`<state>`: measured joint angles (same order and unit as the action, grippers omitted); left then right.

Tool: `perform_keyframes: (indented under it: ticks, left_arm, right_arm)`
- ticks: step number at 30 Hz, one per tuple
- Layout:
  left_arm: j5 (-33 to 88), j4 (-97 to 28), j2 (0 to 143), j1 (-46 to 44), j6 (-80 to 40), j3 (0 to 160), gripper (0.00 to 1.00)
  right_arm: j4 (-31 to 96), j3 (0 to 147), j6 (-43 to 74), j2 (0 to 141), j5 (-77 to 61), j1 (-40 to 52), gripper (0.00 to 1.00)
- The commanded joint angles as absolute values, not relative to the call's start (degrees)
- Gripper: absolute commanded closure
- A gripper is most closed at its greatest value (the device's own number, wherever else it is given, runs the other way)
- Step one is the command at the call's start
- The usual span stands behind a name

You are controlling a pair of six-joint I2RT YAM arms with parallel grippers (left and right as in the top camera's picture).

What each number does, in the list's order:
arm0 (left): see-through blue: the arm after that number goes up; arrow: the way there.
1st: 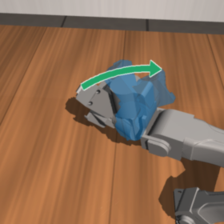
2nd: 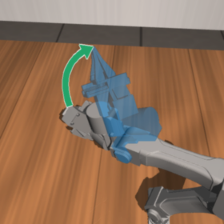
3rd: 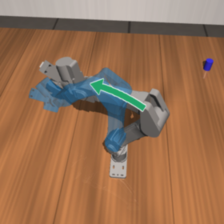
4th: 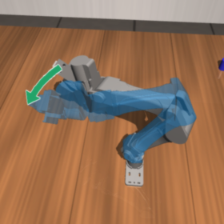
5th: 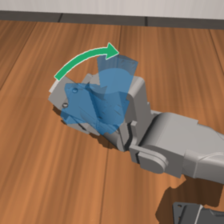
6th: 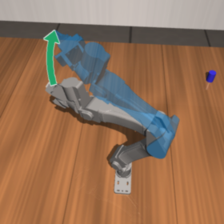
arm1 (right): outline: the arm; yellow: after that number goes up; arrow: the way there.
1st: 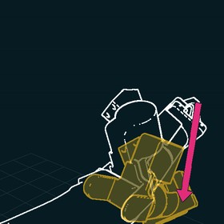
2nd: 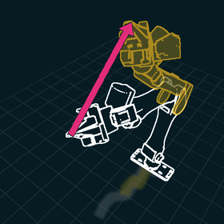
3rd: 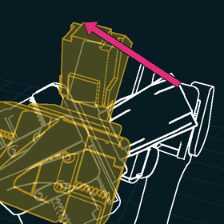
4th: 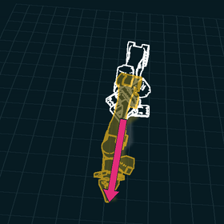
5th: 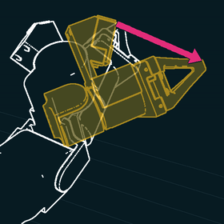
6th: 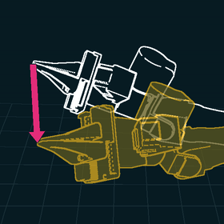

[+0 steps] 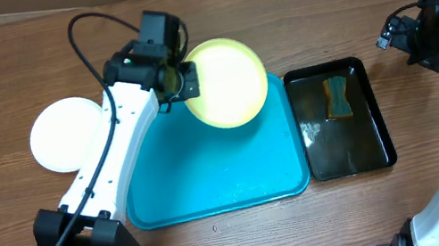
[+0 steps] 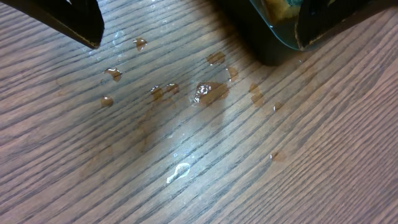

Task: Clean dirty plates on tray and stack at the side
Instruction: 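Lift the yellow plate with the left gripper and carry it left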

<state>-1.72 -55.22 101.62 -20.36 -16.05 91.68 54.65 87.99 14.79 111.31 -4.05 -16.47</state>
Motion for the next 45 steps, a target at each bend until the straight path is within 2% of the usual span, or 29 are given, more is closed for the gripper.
perform_keyframes:
  ticks: [1, 8, 14, 27, 39, 45]
  left_arm:
    - [-7.0, -53.9, 100.4, -24.5, -15.6, 95.3, 0.96]
    - [-16.6, -48.0, 100.4, -33.8, -16.5, 97.0, 0.96]
    - [-30.0, -41.6, 100.4, -42.5, -14.2, 97.0, 0.96]
    - [-59.0, -25.8, 100.4, -61.4, 13.3, 97.0, 0.96]
    - [-67.6, -10.2, 100.4, -65.6, 35.2, 97.0, 0.96]
    - [-67.9, -7.3, 100.4, -65.5, 33.1, 96.9, 0.96]
  right_arm:
    - [54.3, 89.0, 15.0, 110.0, -3.9, -16.5, 0.0]
    - [54.3, 89.0, 15.0, 110.0, -3.9, -16.5, 0.0]
    - [54.3, 89.0, 15.0, 110.0, -3.9, -16.5, 0.0]
    - [54.3, 89.0, 15.0, 110.0, -3.9, -16.5, 0.0]
    - [54.3, 89.0, 15.0, 110.0, -3.9, -16.5, 0.0]
    - [54.3, 89.0, 15.0, 110.0, -3.9, -16.5, 0.0]
